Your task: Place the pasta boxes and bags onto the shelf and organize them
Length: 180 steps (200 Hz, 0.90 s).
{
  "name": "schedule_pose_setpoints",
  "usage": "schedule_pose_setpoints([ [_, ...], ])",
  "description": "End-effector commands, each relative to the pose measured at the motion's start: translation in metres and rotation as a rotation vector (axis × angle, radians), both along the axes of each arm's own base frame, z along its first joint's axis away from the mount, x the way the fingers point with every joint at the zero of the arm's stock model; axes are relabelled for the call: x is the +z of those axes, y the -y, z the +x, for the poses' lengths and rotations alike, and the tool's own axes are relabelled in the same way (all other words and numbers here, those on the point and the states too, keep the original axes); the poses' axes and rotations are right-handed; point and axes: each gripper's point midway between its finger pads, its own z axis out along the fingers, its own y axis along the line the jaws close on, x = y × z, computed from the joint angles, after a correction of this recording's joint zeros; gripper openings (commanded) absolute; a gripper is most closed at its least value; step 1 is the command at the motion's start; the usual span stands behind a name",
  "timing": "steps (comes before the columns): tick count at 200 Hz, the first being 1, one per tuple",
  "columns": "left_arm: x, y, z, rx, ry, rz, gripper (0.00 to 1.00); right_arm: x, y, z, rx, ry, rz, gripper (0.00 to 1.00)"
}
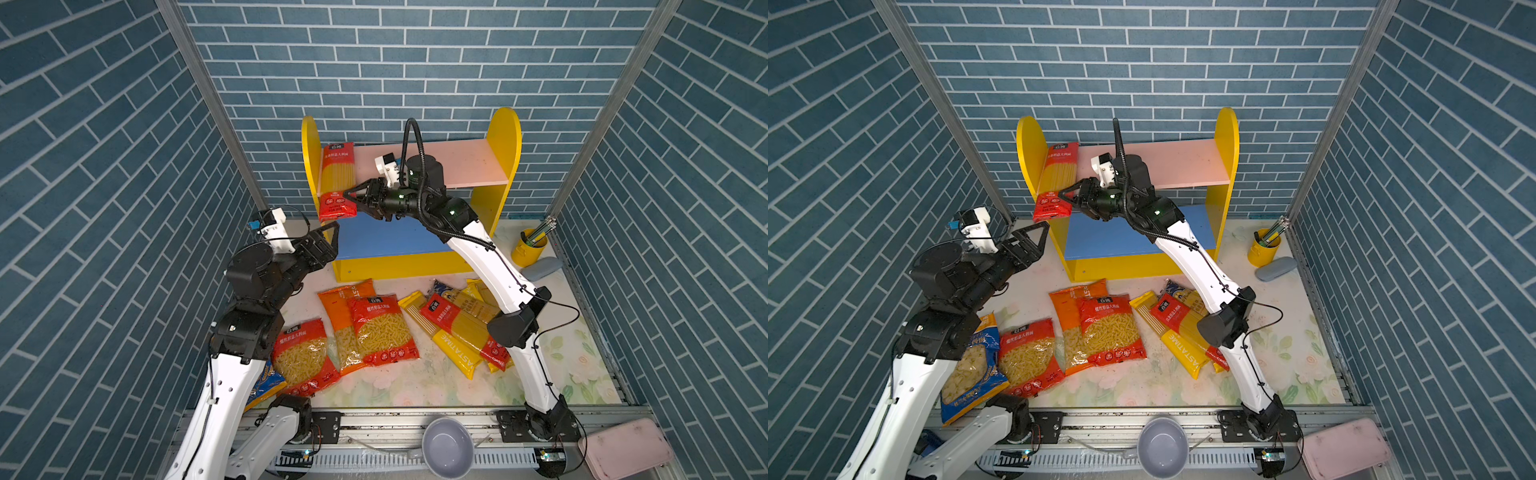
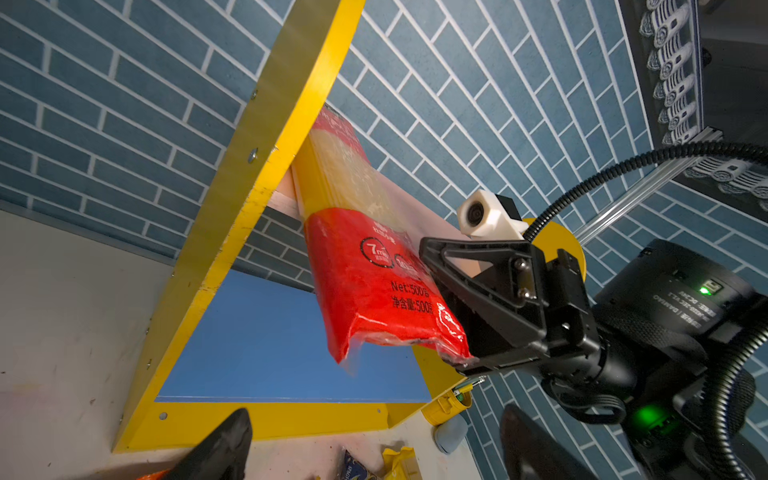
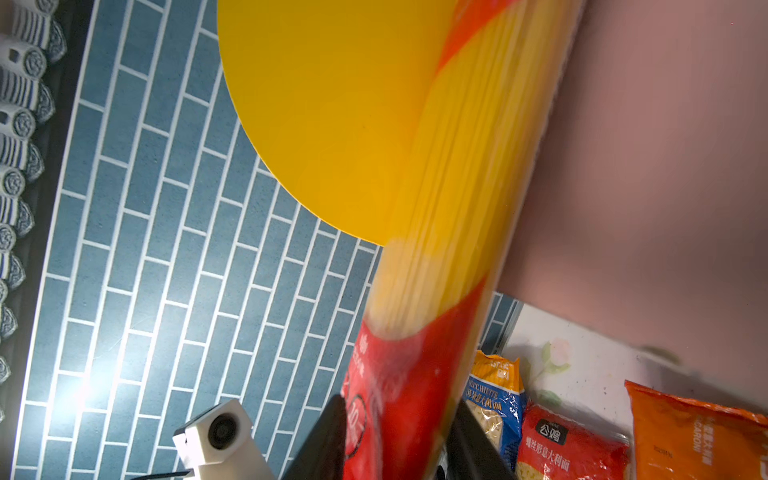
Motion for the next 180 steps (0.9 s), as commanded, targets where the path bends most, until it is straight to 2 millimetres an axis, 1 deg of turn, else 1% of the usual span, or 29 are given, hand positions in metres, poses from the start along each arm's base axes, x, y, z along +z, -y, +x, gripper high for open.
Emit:
schedule_pose_setpoints([
  [1, 0.010, 0.011, 0.003, -0.066, 0.039, -0.043, 0.92, 0.033, 0.009, -0.008, 0.013, 0.069, 0.070, 0.43],
  [6, 0.012, 0.013, 0.005, -0.076, 0.043, -0.045, 0.90, 0.033, 0.010, -0.008, 0.011, 0.069, 0.068, 0.43],
  [13, 0.014, 0.016, 0.008, -0.087, 0.048, -0.050, 0.88, 0.025, 0.008, -0.007, 0.012, 0.060, 0.054, 0.43],
  [15, 0.014, 0.016, 0.009, -0.091, 0.049, -0.050, 0.87, 0.036, 0.012, -0.013, 0.014, 0.074, 0.066, 0.43],
  [18, 0.015, 0.018, 0.011, -0.096, 0.050, -0.053, 0.86, 0.039, 0.016, -0.014, 0.011, 0.080, 0.067, 0.43],
  [28, 0.019, 0.021, 0.017, -0.112, 0.057, -0.059, 0.80, 0.038, 0.019, -0.016, 0.008, 0.085, 0.057, 0.44],
  [38, 0.021, 0.026, 0.023, -0.131, 0.061, -0.067, 0.77, 0.040, 0.024, -0.019, 0.004, 0.099, 0.047, 0.45],
  [59, 0.025, 0.032, 0.037, -0.154, 0.066, -0.077, 0.74, 0.047, 0.038, -0.027, -0.017, 0.144, 0.018, 0.48],
  [76, 0.026, 0.034, 0.045, -0.154, 0.070, -0.073, 0.71, 0.045, 0.048, -0.031, -0.036, 0.169, -0.017, 0.50],
  [101, 0.032, 0.035, 0.053, -0.151, 0.086, -0.065, 0.69, 0.034, 0.056, -0.034, -0.040, 0.168, -0.056, 0.50],
  [123, 0.034, 0.037, 0.064, -0.154, 0.084, -0.052, 0.64, 0.024, 0.067, -0.038, -0.060, 0.179, -0.093, 0.49],
  [137, 0.033, 0.038, 0.068, -0.152, 0.080, -0.039, 0.63, 0.021, 0.076, -0.042, -0.079, 0.194, -0.108, 0.49],
  [167, 0.032, 0.036, 0.074, -0.136, 0.088, -0.007, 0.63, 0.006, 0.098, -0.050, -0.113, 0.208, -0.151, 0.49],
  [180, 0.024, 0.035, 0.082, -0.130, 0.063, 0.011, 0.60, -0.004, 0.107, -0.052, -0.123, 0.204, -0.171, 0.48],
])
